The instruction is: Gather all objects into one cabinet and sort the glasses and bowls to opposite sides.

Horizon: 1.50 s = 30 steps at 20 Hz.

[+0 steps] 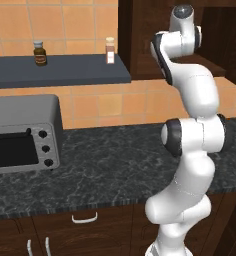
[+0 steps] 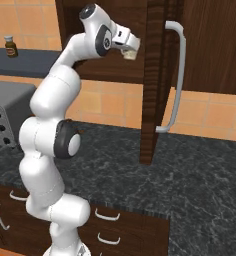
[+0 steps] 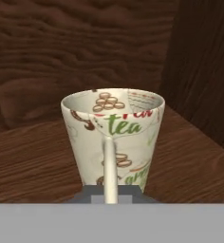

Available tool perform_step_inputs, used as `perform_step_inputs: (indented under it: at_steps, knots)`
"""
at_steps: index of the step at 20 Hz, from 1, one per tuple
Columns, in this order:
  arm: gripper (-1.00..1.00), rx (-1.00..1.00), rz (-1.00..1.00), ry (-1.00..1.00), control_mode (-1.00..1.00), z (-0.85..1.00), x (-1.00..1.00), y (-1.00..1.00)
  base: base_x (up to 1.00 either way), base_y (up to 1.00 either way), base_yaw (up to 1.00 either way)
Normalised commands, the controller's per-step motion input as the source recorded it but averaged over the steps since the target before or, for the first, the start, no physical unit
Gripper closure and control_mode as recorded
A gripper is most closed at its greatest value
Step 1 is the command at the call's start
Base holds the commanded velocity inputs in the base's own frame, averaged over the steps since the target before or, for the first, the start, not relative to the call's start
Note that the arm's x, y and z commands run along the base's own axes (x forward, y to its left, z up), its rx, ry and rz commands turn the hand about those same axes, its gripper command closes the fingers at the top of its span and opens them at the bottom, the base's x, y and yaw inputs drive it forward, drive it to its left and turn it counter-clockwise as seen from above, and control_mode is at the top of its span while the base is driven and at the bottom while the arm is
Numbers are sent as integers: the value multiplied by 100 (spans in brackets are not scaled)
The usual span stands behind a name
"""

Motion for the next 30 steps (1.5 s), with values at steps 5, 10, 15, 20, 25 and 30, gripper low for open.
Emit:
perform_step_inputs:
  at_steps: [5, 10, 15, 20, 25, 30]
  knots:
    - [100, 0, 0, -31, -100, 27, -100, 0, 0, 0, 0]
    - [100, 4, 0, -19, -100, 30, -100, 0, 0, 0, 0]
    - [100, 9, 8, 2, -100, 31, -100, 0, 0, 0, 0]
    - [100, 3, 20, 14, -100, 1, -100, 11, 0, 0, 0]
    - [100, 0, 23, 1, -100, -16, -100, 12, 0, 0, 0]
    - [100, -3, 20, 0, -100, -49, -100, 38, 0, 0, 0]
